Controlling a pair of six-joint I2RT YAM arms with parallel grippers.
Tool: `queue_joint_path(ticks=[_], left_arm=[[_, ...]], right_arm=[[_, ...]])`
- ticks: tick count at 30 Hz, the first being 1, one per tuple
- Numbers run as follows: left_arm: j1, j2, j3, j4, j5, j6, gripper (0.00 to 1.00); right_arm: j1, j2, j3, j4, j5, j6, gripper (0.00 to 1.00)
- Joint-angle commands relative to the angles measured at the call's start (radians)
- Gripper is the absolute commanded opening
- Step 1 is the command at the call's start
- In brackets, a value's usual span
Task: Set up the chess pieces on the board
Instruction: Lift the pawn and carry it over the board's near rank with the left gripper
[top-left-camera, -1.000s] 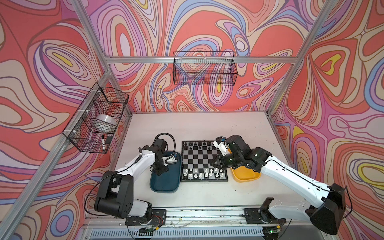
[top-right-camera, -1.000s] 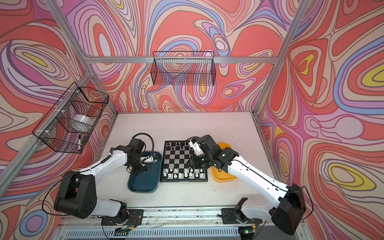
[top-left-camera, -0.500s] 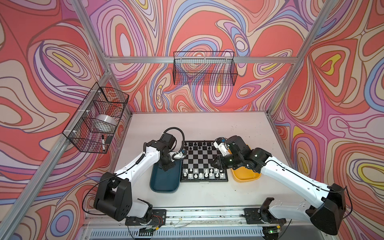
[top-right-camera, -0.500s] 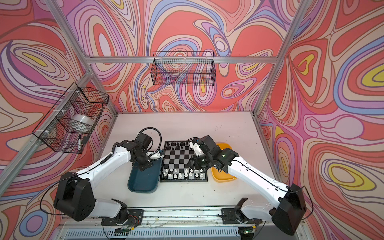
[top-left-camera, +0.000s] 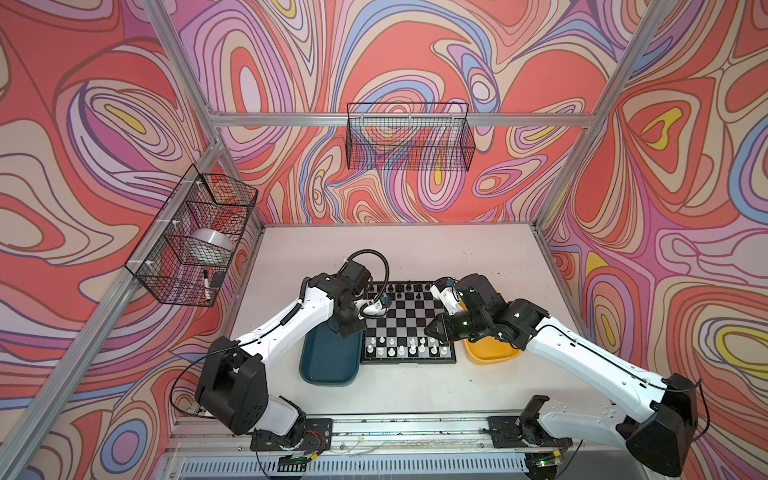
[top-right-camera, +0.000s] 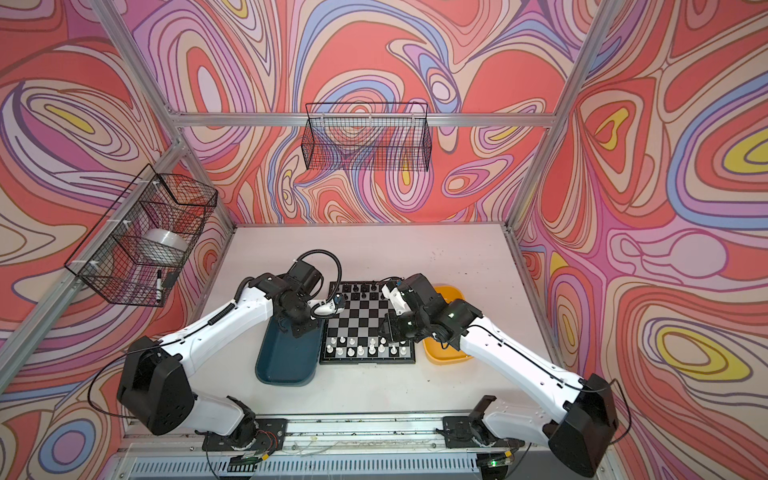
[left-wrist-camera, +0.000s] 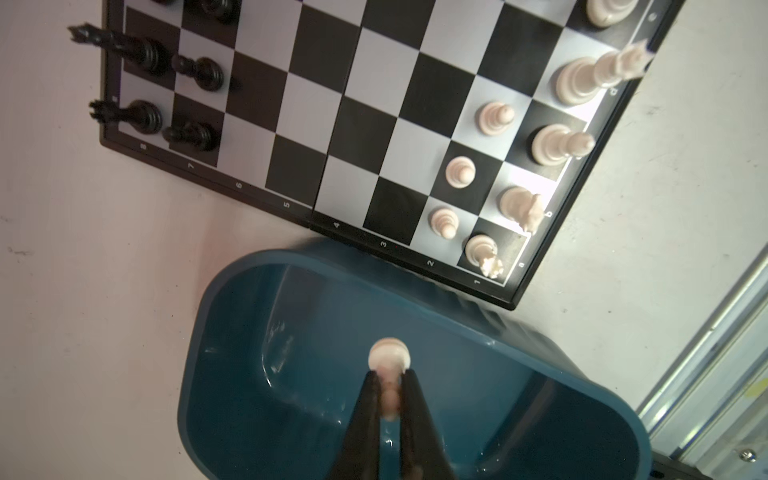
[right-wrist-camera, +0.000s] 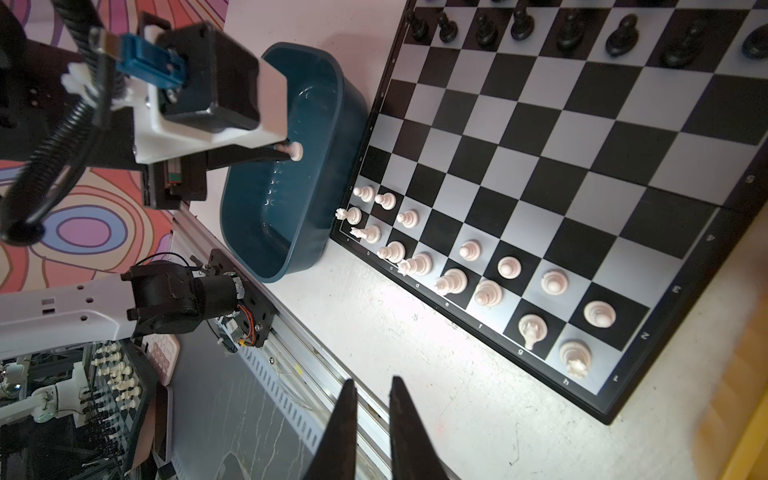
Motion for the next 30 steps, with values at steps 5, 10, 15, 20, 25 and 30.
queue_joint_path(ticks=[5, 10, 15, 20, 25, 30], left_arm=[[-0.087, 0.084, 0.093, -0.033, 0.005, -0.023, 0.10], [-0.145, 0.141, 0.144, -0.026, -0.002, -0.027, 0.10], [-0.188, 0.191, 0.179, -0.005, -0.003, -0.030, 0.10], [-0.232, 0.245, 0.215, 0.002, -0.002, -0.036, 0.09], [-0.264, 0.289, 0.246, 0.009, -0.001, -0.048, 0.10], [-0.282, 0.315, 0.252, 0.018, 0.003, -0.054, 0.09]], right_arm=[[0.004, -0.063, -0.026, -0.050, 0.026, 0.008, 0.15], [0.004, -0.108, -0.026, -0.091, 0.054, 0.013, 0.16], [0.004, -0.165, -0.028, -0.130, 0.088, 0.026, 0.16], [0.004, -0.212, -0.028, -0.164, 0.118, 0.036, 0.16], [0.004, -0.238, -0.029, -0.186, 0.131, 0.042, 0.16], [0.004, -0.254, -0.037, -0.195, 0.137, 0.044, 0.16]])
